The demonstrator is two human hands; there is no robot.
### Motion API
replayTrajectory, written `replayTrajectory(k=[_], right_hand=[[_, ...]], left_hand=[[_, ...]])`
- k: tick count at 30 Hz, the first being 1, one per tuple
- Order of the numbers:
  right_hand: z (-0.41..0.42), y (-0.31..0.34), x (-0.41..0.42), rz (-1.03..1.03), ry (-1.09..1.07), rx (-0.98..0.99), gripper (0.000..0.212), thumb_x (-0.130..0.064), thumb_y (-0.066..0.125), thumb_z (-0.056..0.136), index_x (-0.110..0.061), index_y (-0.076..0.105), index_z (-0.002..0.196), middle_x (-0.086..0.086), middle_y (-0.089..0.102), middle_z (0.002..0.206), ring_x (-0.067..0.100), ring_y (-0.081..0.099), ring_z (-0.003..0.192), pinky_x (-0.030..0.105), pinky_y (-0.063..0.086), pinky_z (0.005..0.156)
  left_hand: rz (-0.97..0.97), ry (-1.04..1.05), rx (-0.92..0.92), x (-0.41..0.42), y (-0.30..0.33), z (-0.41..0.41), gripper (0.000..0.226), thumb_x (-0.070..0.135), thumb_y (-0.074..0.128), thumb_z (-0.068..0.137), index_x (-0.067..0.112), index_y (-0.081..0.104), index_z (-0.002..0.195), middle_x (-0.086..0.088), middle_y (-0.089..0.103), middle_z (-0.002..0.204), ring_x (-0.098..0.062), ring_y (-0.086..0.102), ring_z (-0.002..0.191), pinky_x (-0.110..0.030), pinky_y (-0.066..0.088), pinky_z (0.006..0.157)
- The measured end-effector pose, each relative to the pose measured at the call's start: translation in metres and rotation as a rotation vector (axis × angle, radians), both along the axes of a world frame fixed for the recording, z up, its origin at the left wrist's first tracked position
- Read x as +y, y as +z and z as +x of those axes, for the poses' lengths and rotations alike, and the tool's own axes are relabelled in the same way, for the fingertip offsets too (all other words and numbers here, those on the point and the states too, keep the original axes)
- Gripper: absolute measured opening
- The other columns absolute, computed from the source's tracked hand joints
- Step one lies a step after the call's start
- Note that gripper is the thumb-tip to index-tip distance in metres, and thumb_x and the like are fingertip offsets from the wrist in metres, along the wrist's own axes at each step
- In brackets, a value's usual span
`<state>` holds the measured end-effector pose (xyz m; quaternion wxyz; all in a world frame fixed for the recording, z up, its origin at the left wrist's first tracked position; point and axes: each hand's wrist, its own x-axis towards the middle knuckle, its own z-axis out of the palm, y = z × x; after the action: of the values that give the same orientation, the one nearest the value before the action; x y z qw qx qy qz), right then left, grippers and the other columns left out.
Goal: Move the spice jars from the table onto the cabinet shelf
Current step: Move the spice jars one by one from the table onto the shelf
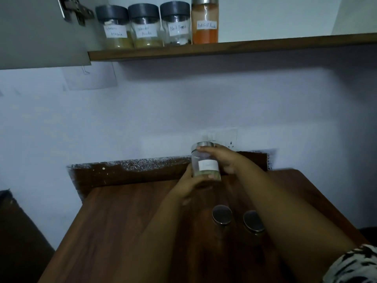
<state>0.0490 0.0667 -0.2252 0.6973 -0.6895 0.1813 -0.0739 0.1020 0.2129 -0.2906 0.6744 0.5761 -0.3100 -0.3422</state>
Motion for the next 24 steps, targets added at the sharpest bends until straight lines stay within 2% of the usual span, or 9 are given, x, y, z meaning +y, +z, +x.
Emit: replayTrajectory(k=[2, 6, 8, 11, 16, 18, 20, 22, 24], right_hand=[[0.006, 0.006, -0.004, 0.040, 0.016, -0.045, 0.054, -0.036, 0.086, 0.067, -0.015, 0.066, 0.113, 0.013, 0.073, 0.105, 0.030, 0.071, 0.092, 0.043, 0.058, 0.081], [0.019, 0.014, -0.003, 0.041, -0.148, -0.136, 0.043, -0.034, 0.083, 0.072, -0.019, 0.066, 0.108, 0.012, 0.073, 0.106, 0.028, 0.071, 0.096, 0.047, 0.057, 0.085], [0.023, 0.021, -0.006, 0.108, -0.096, -0.160, 0.037, -0.041, 0.078, 0.077, -0.021, 0.070, 0.108, 0.010, 0.073, 0.109, 0.028, 0.070, 0.098, 0.045, 0.056, 0.090], [0.024, 0.034, -0.015, 0.205, -0.009, -0.181, 0.045, -0.050, 0.073, 0.077, -0.018, 0.074, 0.109, 0.010, 0.073, 0.107, 0.025, 0.071, 0.093, 0.038, 0.058, 0.083], [0.026, 0.051, -0.022, 0.290, 0.039, -0.263, 0.051, -0.050, 0.072, 0.078, -0.015, 0.070, 0.116, 0.012, 0.070, 0.111, 0.027, 0.071, 0.094, 0.041, 0.058, 0.079], [0.026, 0.054, -0.025, 0.290, 0.059, -0.307, 0.072, -0.046, 0.077, 0.073, -0.016, 0.057, 0.135, 0.013, 0.063, 0.126, 0.029, 0.066, 0.107, 0.045, 0.056, 0.087], [0.023, 0.056, -0.030, 0.225, 0.096, -0.331, 0.097, -0.028, 0.079, 0.072, -0.030, 0.026, 0.152, 0.010, 0.050, 0.142, 0.030, 0.059, 0.120, 0.047, 0.052, 0.095], [0.015, 0.058, -0.033, 0.089, 0.167, -0.317, 0.113, -0.005, 0.076, 0.074, -0.046, 0.005, 0.152, 0.008, 0.048, 0.143, 0.029, 0.058, 0.121, 0.045, 0.052, 0.094], [0.007, 0.064, -0.037, -0.039, 0.208, -0.320, 0.119, 0.009, 0.073, 0.075, -0.052, 0.003, 0.151, 0.009, 0.050, 0.140, 0.028, 0.059, 0.121, 0.041, 0.052, 0.094]], left_hand=[[-0.047, -0.037, 0.040, -0.001, 0.008, 0.009, 0.097, 0.018, 0.087, 0.059, 0.023, 0.034, 0.140, -0.011, 0.061, 0.126, -0.028, 0.065, 0.110, -0.043, 0.056, 0.089], [-0.046, 0.090, -0.293, -0.013, 0.019, 0.014, 0.115, 0.008, 0.090, 0.060, 0.030, 0.017, 0.145, -0.004, 0.053, 0.134, -0.019, 0.062, 0.116, -0.038, 0.054, 0.095], [-0.096, 0.077, -0.266, -0.014, 0.026, 0.020, 0.114, 0.005, 0.089, 0.060, 0.032, 0.019, 0.146, -0.004, 0.053, 0.134, -0.019, 0.063, 0.115, -0.037, 0.055, 0.092], [-0.144, 0.049, -0.251, -0.016, 0.038, 0.030, 0.113, 0.007, 0.089, 0.061, 0.037, 0.020, 0.146, 0.001, 0.056, 0.130, -0.018, 0.065, 0.112, -0.034, 0.056, 0.088], [-0.174, 0.033, -0.221, -0.027, 0.057, 0.035, 0.110, 0.017, 0.088, 0.060, 0.046, 0.023, 0.144, 0.006, 0.060, 0.124, -0.018, 0.066, 0.109, -0.037, 0.057, 0.088], [-0.192, 0.080, -0.250, -0.030, 0.064, 0.035, 0.109, 0.018, 0.089, 0.060, 0.048, 0.025, 0.143, 0.008, 0.060, 0.122, -0.015, 0.067, 0.106, -0.035, 0.058, 0.084], [-0.215, 0.148, -0.257, -0.034, 0.069, 0.035, 0.107, 0.019, 0.089, 0.061, 0.049, 0.025, 0.141, 0.004, 0.058, 0.125, -0.013, 0.068, 0.103, -0.036, 0.058, 0.086], [-0.244, 0.210, -0.263, -0.037, 0.075, 0.034, 0.098, 0.018, 0.089, 0.064, 0.043, 0.026, 0.135, 0.000, 0.056, 0.128, -0.011, 0.068, 0.102, -0.031, 0.058, 0.084], [-0.260, 0.238, -0.324, -0.039, 0.084, 0.034, 0.090, 0.014, 0.088, 0.066, 0.039, 0.026, 0.127, -0.001, 0.056, 0.130, -0.011, 0.067, 0.102, -0.022, 0.056, 0.077]])
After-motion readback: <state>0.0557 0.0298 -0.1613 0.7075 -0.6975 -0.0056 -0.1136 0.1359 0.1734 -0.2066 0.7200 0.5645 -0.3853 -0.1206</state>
